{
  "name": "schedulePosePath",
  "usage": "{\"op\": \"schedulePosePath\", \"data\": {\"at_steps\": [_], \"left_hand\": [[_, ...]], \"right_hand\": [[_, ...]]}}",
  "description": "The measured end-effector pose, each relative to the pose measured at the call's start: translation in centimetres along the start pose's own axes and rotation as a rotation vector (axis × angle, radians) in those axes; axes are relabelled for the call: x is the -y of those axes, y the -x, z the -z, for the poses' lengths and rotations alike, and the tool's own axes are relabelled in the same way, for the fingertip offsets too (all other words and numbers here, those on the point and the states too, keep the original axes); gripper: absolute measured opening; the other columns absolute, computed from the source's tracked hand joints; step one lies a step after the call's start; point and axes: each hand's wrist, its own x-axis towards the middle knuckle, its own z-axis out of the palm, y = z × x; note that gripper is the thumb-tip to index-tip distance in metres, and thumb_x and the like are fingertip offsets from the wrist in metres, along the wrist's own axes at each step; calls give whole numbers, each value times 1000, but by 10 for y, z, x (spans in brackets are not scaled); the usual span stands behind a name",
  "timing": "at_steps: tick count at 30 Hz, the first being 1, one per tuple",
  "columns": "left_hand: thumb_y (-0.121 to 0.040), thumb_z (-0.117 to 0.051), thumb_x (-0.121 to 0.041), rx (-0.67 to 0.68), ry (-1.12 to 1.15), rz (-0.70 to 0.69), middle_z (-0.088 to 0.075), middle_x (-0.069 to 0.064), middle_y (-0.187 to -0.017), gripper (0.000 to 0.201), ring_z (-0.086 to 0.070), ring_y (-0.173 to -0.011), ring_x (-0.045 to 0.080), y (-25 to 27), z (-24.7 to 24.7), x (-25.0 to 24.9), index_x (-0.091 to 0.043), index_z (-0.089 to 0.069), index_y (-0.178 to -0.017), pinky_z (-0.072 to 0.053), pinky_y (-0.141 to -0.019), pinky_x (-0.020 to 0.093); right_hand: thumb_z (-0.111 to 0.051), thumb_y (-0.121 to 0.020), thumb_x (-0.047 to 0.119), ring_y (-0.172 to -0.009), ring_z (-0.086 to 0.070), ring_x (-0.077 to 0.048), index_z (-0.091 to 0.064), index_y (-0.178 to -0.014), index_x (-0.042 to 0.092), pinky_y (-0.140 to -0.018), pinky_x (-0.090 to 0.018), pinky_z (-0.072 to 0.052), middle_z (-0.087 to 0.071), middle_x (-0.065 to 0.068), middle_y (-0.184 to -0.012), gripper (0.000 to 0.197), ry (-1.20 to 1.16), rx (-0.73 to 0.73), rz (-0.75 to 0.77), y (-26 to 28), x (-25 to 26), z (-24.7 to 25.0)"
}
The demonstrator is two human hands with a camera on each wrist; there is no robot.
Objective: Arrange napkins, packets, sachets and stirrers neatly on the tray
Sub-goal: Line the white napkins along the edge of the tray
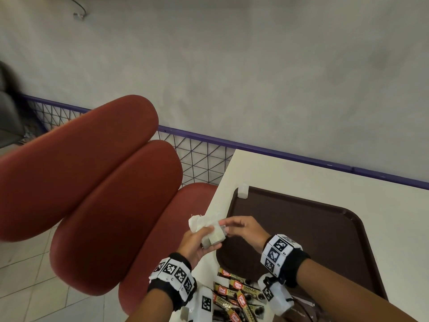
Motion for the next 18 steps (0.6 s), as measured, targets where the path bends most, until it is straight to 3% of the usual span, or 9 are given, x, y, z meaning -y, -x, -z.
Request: {"op": "schedulePosePath", "data": {"at_steps": [8,13,16,18], "left_hand": [[-88,-60,-4,-98,5,-31,-65,21,-110,27,-67,-90,34,-2,2,-1,-1,-54,-114,-60,-60,33],[-86,-63,-4,-120,-9,-37,-65,20,-113,31,-66,-96,34,-4,6,-1,-1,-55,-116,-60,-63,35],[-85,-62,-1,-121,13,-30,-63,20,-115,29,-64,-102,36,-9,10,-2,-2,-55,-114,-61,-64,36],[-86,-60,2,-131,26,-27,-61,21,-116,30,-62,-105,38,-14,12,-1,-2,-54,-114,-61,-64,37]], "right_hand": [[-54,-84,-11,-74,-58,-12,-65,-104,-3,-63,-13,-52,-62,-9,-92,25,4,-223,34,-12,-7,18],[-55,-80,-14,-72,-58,-20,-66,-89,9,-70,-22,-51,-63,-15,-93,27,62,-377,17,-30,-23,39],[-56,-79,-14,-65,-55,-15,-64,-85,12,-64,-14,-49,-61,-11,-85,28,134,-454,-5,-40,-27,52],[-56,-77,-15,-70,-56,-17,-63,-86,11,-62,-13,-48,-60,-9,-86,29,158,-513,-42,-50,-29,59]]}}
